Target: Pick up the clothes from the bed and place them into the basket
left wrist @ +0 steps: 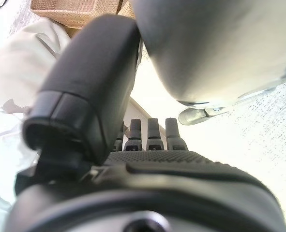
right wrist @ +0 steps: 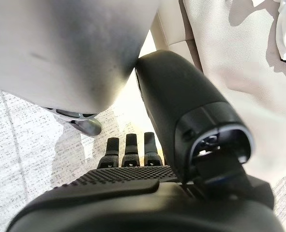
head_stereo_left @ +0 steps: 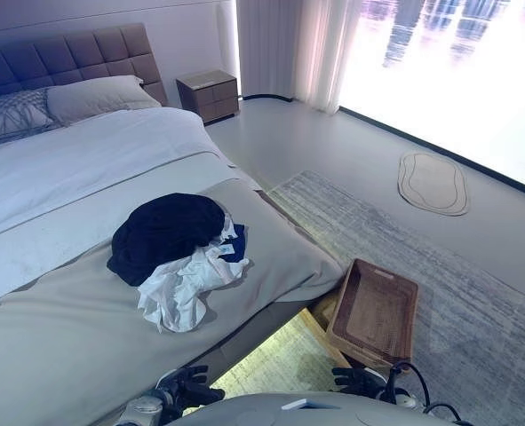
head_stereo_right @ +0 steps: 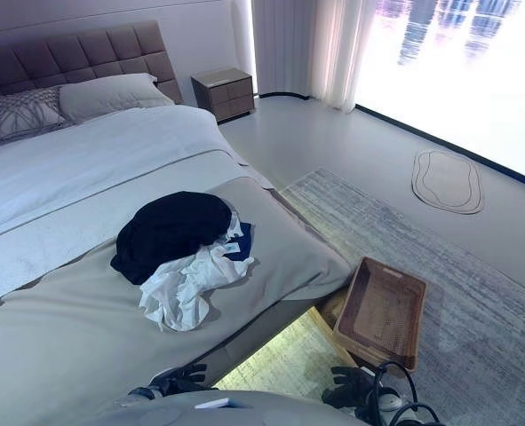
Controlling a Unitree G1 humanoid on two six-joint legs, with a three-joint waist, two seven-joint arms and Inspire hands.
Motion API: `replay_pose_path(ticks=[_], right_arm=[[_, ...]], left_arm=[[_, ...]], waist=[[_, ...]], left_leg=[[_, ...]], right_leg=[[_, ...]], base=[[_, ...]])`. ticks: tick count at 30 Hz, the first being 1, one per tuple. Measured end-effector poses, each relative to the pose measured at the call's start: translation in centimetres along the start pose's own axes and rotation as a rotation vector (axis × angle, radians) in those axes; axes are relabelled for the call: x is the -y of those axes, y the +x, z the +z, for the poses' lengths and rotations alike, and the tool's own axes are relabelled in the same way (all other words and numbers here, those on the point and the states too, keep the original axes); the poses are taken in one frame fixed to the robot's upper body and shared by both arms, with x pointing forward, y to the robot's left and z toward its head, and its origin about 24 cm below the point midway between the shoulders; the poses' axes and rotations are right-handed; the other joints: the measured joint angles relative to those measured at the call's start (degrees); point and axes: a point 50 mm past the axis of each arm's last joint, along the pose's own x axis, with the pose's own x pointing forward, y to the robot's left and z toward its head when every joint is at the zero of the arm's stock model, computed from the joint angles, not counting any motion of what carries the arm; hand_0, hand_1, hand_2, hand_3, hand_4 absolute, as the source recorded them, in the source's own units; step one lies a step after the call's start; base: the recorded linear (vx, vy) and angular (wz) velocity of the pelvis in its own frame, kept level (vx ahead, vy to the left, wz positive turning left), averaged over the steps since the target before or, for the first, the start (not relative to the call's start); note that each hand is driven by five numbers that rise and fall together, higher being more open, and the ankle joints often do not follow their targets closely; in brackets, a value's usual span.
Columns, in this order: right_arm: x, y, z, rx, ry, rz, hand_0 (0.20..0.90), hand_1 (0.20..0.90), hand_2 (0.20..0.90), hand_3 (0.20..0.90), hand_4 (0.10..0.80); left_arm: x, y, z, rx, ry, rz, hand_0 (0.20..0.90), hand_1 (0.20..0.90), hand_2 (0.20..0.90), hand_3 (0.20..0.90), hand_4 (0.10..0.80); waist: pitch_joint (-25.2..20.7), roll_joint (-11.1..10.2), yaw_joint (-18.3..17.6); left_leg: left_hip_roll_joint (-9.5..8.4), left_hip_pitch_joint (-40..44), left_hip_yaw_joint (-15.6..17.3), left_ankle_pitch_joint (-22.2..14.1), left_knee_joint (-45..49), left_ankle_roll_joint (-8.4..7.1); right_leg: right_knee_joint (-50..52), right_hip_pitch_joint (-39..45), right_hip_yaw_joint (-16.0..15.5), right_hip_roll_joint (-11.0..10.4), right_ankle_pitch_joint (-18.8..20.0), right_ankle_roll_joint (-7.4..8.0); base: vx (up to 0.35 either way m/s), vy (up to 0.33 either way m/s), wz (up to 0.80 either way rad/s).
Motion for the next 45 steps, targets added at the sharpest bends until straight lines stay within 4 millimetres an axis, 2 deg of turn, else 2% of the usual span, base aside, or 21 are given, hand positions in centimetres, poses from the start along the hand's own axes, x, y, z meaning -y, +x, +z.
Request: replay_pose_path(ticks=[4, 6, 8, 11, 13, 17, 19, 20, 21, 23, 24, 26, 29, 30, 31, 35, 36, 38, 41, 44, 45], right_arm=[[0.3, -0.1, -0.6, -0.004, 0.156, -0.026, 0.9, 0.9, 0.9, 0.9, 0.8], [0.6, -0.2, -0.7, 0.016, 0.316, -0.033, 0.9, 0.9, 0.9, 0.9, 0.8], [0.9, -0.2, -0.1, 0.072, 0.452, -0.041, 0.9, 0.9, 0.9, 0.9, 0.8], [1.2, -0.3, 1.7, 0.159, 0.49, -0.036, 0.9, 0.9, 0.9, 0.9, 0.8], [1.1, -0.6, 5.3, 0.305, 0.48, -0.008, 0.9, 0.9, 0.9, 0.9, 0.8], [0.7, -1.8, 10.3, 0.495, 0.371, -0.006, 0.9, 0.9, 0.9, 0.9, 0.8], [1.1, -3.0, 14.1, 0.611, 0.195, -0.057, 0.9, 0.9, 0.9, 0.9, 0.8], [1.6, -3.6, 16.2, 0.663, 0.095, -0.102, 0.9, 0.9, 0.9, 0.9, 0.8], [1.9, -4.1, 17.3, 0.692, 0.039, -0.136, 0.9, 0.9, 0.9, 0.9, 0.8], [3.6, -6.1, 21.8, 0.794, -0.173, -0.281, 0.9, 0.9, 0.9, 0.9, 0.8], [4.3, -7.1, 23.6, 0.841, -0.225, -0.349, 0.9, 0.9, 0.9, 0.9, 0.8], [5.6, -9.3, 27.0, 0.91, -0.35, -0.485, 0.9, 0.9, 0.9, 0.9, 0.8], [6.8, -12.6, 31.4, 1.003, -0.412, -0.638, 0.9, 0.9, 0.9, 0.9, 0.8], [7.2, -13.3, 32.3, 1.012, -0.408, -0.677, 0.9, 0.9, 0.9, 0.9, 0.8], [7.5, -14.0, 33.3, 1.023, -0.398, -0.712, 0.9, 0.9, 0.9, 0.9, 0.8], [9.2, -17.7, 37.2, 1.04, -0.355, -0.885, 0.9, 0.9, 0.9, 0.9, 0.8], [9.5, -18.8, 38.2, 1.042, -0.34, -0.923, 0.9, 0.9, 0.9, 0.9, 0.8], [10.0, -20.3, 39.6, 1.02, -0.359, -0.979, 0.9, 0.9, 0.9, 0.9, 0.8], [11.2, -21.4, 40.3, 0.939, -0.352, -1.044, 0.9, 0.9, 0.9, 0.9, 0.8], [12.9, -20.8, 39.2, 0.817, -0.356, -1.092, 0.9, 0.9, 0.9, 0.9, 0.8], [13.4, -20.9, 39.0, 0.792, -0.342, -1.103, 0.9, 0.9, 0.9, 0.9, 0.8]], left_arm=[[0.0, 0.0, 0.0, 0.0, -0.001, 0.001, 0.9, 0.9, 0.9, 0.9, 0.8], [0.0, 0.0, 0.0, -0.002, -0.002, 0.001, 0.9, 0.9, 0.9, 0.9, 0.8], [0.0, 0.0, -0.1, -0.002, -0.006, 0.002, 0.9, 0.9, 0.9, 0.9, 0.8], [0.0, -0.1, -0.2, 0.002, -0.011, 0.005, 0.9, 0.9, 0.9, 0.9, 0.8], [0.0, -0.2, -0.6, -0.002, -0.021, 0.011, 0.9, 0.9, 0.9, 0.9, 0.8], [0.1, -0.2, -0.3, 0.032, -0.042, 0.019, 0.9, 0.9, 0.9, 0.9, 0.8], [0.2, -0.1, 0.2, 0.062, -0.048, 0.026, 0.9, 0.9, 0.9, 0.9, 0.8], [0.2, -0.1, 0.6, 0.084, -0.052, 0.026, 0.9, 0.9, 0.9, 0.9, 0.8], [0.2, -0.1, 0.9, 0.092, -0.052, 0.026, 0.9, 0.9, 0.9, 0.9, 0.8], [0.1, 0.0, 1.9, 0.133, -0.059, 0.027, 0.9, 0.9, 0.9, 0.9, 0.8], [0.0, 0.0, 2.3, 0.149, -0.061, 0.029, 0.9, 0.9, 0.9, 0.9, 0.8], [-0.2, 0.1, 3.6, 0.189, -0.066, 0.03, 0.9, 0.9, 0.9, 0.9, 0.8], [-1.0, 0.1, 6.0, 0.248, -0.053, 0.041, 0.9, 0.9, 0.9, 0.9, 0.8], [-1.2, 0.1, 6.6, 0.261, -0.055, 0.045, 0.9, 0.9, 0.9, 0.9, 0.8], [-1.4, 0.0, 7.0, 0.277, -0.054, 0.048, 0.9, 0.9, 0.9, 0.9, 0.8], [-2.4, -0.4, 9.8, 0.375, -0.045, 0.055, 0.9, 0.9, 0.9, 0.9, 0.8], [-3.0, -0.6, 10.4, 0.39, -0.043, 0.068, 0.9, 0.9, 0.9, 0.9, 0.8], [-4.1, -0.9, 10.6, 0.39, -0.031, 0.09, 0.9, 0.9, 0.9, 0.9, 0.8], [-5.6, -1.3, 9.9, 0.368, -0.028, 0.129, 0.9, 0.9, 0.9, 0.9, 0.8], [-6.5, -1.6, 9.6, 0.364, -0.045, 0.149, 0.9, 0.9, 0.9, 0.9, 0.8], [-6.7, -1.7, 9.7, 0.374, -0.057, 0.148, 0.9, 0.9, 0.9, 0.9, 0.8]], waist=[[0.01, 0.01, 0.05], [0.03, 0.01, 0.03], [0.06, 0.02, 0.02], [0.18, 0.01, 0.14], [0.34, -0.09, 0.36], [0.82, -0.44, 2.23], [1.46, -0.56, 3.97], [2.32, -0.56, 4.76], [3.0, -0.65, 5.25], [4.37, -1.21, 7.04], [5.37, -1.34, 7.99], [7.58, -2.04, 9.36], [11.35, -3.03, 12.04], [11.87, -3.44, 13.03], [12.74, -3.52, 14.31], [15.72, -4.09, 18.42], [16.94, -4.29, 20.09], [19.18, -4.5, 22.09], [21.46, -5.39, 24.95], [22.7, -6.58, 27.23], [23.31, -6.95, 28.3]], left_leg=[[-0.02, 0.01, -0.04, 0.0, 0.0, 0.0], [-0.03, 0.04, -0.04, 0.0, -0.01, 0.0], [-0.02, 0.09, -0.04, 0.0, -0.01, 0.0], [-0.04, 0.01, -0.2, 0.02, -0.02, 0.02], [-0.04, -0.34, -0.59, 0.03, -0.03, 0.02], [-0.34, -1.43, -2.21, 0.07, -0.02, 0.03], [-1.08, -3.07, -3.62, 0.3, -0.01, 0.12], [-1.29, -3.63, -4.09, 0.83, 0.02, 0.77], [-1.42, -3.79, -4.5, 1.02, 0.02, 0.91], [-2.07, -5.99, -6.37, 1.81, 0.24, 1.25], [-2.41, -6.89, -7.08, 2.65, 0.32, 1.63], [-3.1, -8.37, -8.74, 2.68, 1.15, 1.29], [-4.39, -11.4, -11.86, 2.78, 3.86, 1.44], [-4.92, -12.34, -12.96, 2.54, 4.52, 1.44], [-5.35, -13.12, -13.84, 2.46, 5.26, 1.52], [-6.37, -19.43, -17.98, 2.39, 8.21, 1.4], [-6.47, -20.84, -18.42, 2.41, 8.75, 0.77], [-6.78, -22.9, -18.97, 2.29, 10.4, 0.63], [-7.34, -25.93, -19.89, 1.58, 12.3, -0.3], [-8.26, -28.74, -21.85, 1.27, 13.76, -0.7], [-8.37, -30.03, -22.17, 0.67, 14.46, -1.33]], right_leg=[[0.02, 0.04, -0.03, -0.02, 0.0, 0.0], [0.04, 0.09, -0.06, -0.02, 0.0, 0.0], [0.0, 0.13, -0.07, -0.01, 0.0, 0.0], [-0.01, 0.16, -0.19, -0.01, -0.01, 0.02], [-0.02, 0.11, -0.4, 0.01, -0.01, 0.02], [-0.02, -0.03, -2.15, -0.2, -0.03, 0.03], [-0.02, -0.78, -3.65, -0.59, -0.03, 0.04], [0.04, -0.93, -4.35, -0.75, -0.02, 0.04], [0.09, -0.82, -4.82, -0.84, -0.01, 0.06], [0.28, -1.95, -6.57, -1.27, 0.09, 0.22], [0.33, -1.97, -7.29, -1.46, 0.16, 0.31], [0.87, -2.42, -8.77, -1.7, -0.11, 0.67], [2.82, -3.05, -11.44, -2.74, -0.36, 1.0], [3.3, -3.22, -11.84, -3.16, -0.76, 1.53], [3.85, -3.31, -12.79, -3.53, -0.95, 1.61], [4.71, -6.73, -13.44, -3.97, -0.99, 1.63], [4.75, -7.7, -13.45, -3.98, -1.06, 1.72], [5.03, -8.8, -14.3, -4.1, -1.05, 1.73], [5.12, -10.32, -15.44, -4.22, -1.05, 1.73], [5.29, -11.36, -17.59, -4.44, -1.09, 1.76], [5.9, -12.38, -17.94, -4.49, -1.13, 1.81]], base=[[0.033, 0.015, 0.0], [0.056, 0.022, 0.0], [0.04, 0.029, 0.0], [0.017, 0.041, 0.02], [0.033, 0.086, 0.09], [0.008, 0.117, 0.22], [-0.022, 0.123, 0.41], [-0.029, 0.088, 0.37], [-0.05, 0.064, 0.38], [-0.047, 0.093, 0.45], [-0.04, 0.077, 0.49], [-0.02, 0.041, 0.47], [0.036, 0.044, 0.57], [0.051, 0.068, 0.64], [0.033, 0.064, 0.57], [0.004, 0.024, 0.56], [0.006, -0.006, 0.29], [-0.029, 0.033, 0.19], [0.016, 0.034, 0.22], [0.018, 0.027, 0.34], [0.02, 0.036, 0.17]])
